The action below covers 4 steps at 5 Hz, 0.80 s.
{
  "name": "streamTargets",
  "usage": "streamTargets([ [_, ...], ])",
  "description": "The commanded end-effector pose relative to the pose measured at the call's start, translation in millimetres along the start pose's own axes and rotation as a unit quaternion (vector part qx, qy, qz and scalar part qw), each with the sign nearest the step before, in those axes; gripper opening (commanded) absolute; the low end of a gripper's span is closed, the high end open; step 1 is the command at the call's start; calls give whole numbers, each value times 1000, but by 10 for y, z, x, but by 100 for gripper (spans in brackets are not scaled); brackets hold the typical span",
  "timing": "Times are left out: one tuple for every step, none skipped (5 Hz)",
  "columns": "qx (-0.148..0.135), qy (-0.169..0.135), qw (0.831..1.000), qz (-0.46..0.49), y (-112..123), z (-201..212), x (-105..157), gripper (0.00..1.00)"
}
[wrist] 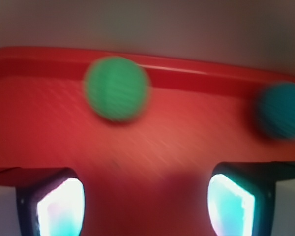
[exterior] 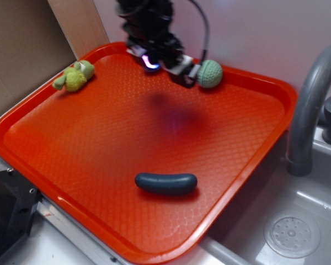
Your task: Grab the green ball.
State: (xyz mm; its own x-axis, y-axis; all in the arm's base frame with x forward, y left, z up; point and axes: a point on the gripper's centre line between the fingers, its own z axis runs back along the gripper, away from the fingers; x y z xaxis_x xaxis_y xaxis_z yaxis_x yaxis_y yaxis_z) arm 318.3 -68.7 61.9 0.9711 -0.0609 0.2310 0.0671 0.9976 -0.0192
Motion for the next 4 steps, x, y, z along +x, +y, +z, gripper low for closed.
streamTargets([
  [19,-59,997,-35,-402,-231,239,100],
  [15,-73,997,-21,-360,-348,348,0],
  [-36,-76,996,-6,-260,-298,468,0],
  [-31,-88,996,-3,-193,-222,576,0],
])
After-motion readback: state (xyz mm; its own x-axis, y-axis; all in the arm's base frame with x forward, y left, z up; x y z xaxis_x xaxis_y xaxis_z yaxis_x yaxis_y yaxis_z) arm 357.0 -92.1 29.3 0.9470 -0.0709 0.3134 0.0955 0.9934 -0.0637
